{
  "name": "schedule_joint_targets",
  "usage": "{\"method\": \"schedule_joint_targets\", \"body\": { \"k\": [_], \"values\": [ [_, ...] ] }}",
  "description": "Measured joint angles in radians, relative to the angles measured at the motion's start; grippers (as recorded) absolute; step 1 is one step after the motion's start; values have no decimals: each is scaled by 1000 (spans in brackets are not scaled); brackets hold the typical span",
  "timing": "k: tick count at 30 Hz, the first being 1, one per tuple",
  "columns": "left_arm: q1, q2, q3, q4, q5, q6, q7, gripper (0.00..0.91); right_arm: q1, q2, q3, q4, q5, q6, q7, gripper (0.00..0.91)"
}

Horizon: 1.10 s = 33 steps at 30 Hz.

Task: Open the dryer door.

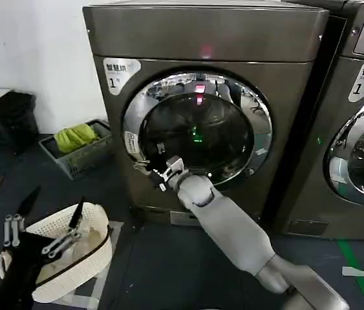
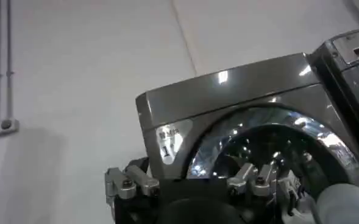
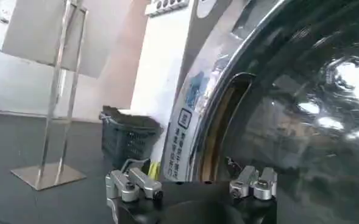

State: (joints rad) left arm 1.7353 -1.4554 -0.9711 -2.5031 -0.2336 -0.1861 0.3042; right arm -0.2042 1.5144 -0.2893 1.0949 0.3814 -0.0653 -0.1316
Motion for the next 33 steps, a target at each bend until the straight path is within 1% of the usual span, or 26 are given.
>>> {"method": "schedule_joint_targets", "body": {
  "k": [16,23,33],
  "values": [
    [5,-1,-3,0,0,-1,0,907,23,33,8,-65,-6,16,-51,907],
    [5,-1,-3,1,0,-2,0,907,28,20,8,-70,0,32,-108,907],
    [6,-1,-3,2,0,-3,0,907,48,1,-16,-81,29,57,-166,907]
  ]
}}
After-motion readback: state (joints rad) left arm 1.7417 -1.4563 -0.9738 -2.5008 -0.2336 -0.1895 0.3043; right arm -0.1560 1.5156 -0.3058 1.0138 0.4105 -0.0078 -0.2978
